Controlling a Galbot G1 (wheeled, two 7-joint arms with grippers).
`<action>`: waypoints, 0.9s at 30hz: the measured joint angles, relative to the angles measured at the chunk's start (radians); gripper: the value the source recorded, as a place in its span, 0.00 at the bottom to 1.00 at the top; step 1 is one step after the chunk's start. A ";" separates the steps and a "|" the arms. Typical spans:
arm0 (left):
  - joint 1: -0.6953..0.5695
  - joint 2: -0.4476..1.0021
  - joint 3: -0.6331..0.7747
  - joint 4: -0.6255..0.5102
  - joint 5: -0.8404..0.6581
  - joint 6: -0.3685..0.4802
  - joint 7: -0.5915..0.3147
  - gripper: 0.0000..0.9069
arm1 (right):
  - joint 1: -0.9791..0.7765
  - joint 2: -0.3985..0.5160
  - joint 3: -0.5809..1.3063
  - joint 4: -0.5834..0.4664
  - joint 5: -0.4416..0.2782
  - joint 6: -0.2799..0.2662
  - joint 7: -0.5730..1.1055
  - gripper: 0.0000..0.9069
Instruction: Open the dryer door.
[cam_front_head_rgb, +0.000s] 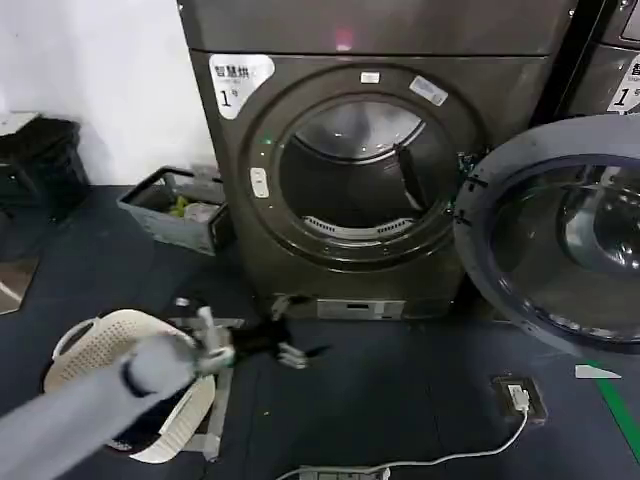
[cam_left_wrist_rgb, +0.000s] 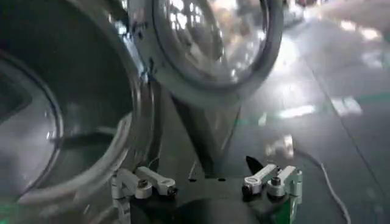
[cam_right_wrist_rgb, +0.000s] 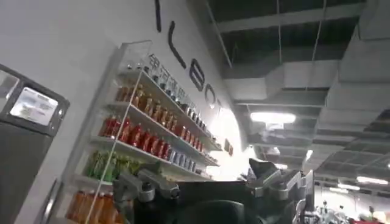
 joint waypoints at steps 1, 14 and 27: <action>0.007 0.028 -0.012 -0.007 0.008 0.014 0.010 1.00 | 0.003 0.000 -0.001 0.001 -0.004 0.000 -0.002 1.00; 0.218 0.426 -0.249 -0.091 0.065 0.097 -0.054 1.00 | 0.012 -0.006 -0.006 0.001 -0.040 0.007 -0.005 1.00; 0.245 0.666 -0.140 -0.019 0.130 0.080 -0.109 1.00 | -0.008 -0.015 0.033 -0.008 -0.038 0.011 -0.005 1.00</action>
